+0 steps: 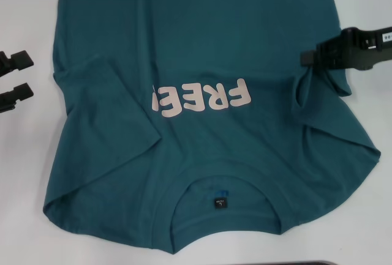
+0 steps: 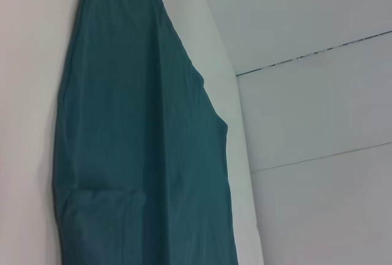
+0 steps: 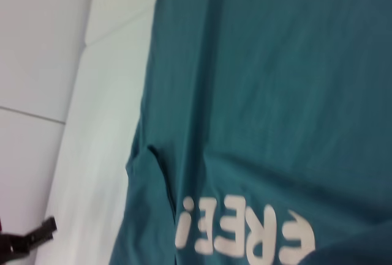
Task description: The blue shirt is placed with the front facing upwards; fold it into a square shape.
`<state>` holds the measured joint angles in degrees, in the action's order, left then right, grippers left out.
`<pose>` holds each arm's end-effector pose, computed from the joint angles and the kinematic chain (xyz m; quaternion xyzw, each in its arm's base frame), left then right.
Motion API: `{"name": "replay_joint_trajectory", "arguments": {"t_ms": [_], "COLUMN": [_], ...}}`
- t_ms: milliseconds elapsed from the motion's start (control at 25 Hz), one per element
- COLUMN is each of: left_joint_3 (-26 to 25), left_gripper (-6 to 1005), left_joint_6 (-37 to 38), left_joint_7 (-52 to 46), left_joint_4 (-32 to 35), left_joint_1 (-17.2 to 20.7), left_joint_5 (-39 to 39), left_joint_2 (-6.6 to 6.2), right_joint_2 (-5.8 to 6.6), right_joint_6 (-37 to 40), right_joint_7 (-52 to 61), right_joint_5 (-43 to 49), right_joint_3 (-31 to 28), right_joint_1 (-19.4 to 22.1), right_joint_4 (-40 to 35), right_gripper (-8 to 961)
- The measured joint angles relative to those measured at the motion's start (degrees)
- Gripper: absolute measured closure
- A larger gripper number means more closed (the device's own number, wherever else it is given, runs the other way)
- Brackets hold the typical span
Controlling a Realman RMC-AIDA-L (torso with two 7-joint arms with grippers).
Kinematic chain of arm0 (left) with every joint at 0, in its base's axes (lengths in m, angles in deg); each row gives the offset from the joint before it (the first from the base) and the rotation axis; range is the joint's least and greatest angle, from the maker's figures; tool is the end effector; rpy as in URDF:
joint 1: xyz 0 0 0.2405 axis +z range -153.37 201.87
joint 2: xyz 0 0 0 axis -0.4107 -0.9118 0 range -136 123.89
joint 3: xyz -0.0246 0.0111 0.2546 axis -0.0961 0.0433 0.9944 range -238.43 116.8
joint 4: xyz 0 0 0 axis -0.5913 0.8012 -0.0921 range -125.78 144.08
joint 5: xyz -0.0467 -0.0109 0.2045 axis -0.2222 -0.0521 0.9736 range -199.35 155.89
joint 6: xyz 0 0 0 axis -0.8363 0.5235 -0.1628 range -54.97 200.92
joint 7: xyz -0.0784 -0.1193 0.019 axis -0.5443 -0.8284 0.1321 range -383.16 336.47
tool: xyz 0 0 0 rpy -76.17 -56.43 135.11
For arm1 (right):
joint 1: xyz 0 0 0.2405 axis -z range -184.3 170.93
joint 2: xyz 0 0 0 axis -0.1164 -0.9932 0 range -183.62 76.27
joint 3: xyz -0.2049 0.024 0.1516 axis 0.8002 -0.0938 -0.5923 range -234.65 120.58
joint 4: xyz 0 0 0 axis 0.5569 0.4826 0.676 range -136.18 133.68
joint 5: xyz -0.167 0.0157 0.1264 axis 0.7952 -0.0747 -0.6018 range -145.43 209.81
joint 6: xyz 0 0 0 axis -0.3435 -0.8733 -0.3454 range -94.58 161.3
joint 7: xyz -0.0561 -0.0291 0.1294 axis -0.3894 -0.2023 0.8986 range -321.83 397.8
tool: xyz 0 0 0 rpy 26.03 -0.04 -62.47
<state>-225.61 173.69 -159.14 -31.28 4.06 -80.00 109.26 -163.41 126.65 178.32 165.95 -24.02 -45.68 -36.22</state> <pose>-0.3423 0.2669 0.0765 -0.6244 -0.6891 -0.3611 0.0702 0.2761 0.3595 0.0527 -0.7522 0.6436 0.1359 0.0384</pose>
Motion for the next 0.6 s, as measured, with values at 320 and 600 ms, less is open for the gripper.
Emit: {"name": "replay_joint_trajectory", "arguments": {"t_ms": [320, 600], "left_joint_3": [0.0, 0.0], "left_gripper": [66, 68], "left_joint_6": [0.0, 0.0], "left_joint_7": [0.0, 0.0], "left_joint_4": [0.0, 0.0], "left_joint_1": [0.3, 0.3], "left_joint_5": [0.0, 0.0], "left_joint_2": [0.00, 0.00], "right_joint_2": [-0.64, -0.66], "right_joint_6": [-0.4, -3.3], "right_joint_7": [-3.2, -2.9], "right_joint_5": [-1.9, -2.1], "right_joint_3": [0.3, -0.1], "right_joint_1": [-0.6, -0.5], "right_joint_4": [0.2, 0.2], "right_gripper": [605, 375]}}
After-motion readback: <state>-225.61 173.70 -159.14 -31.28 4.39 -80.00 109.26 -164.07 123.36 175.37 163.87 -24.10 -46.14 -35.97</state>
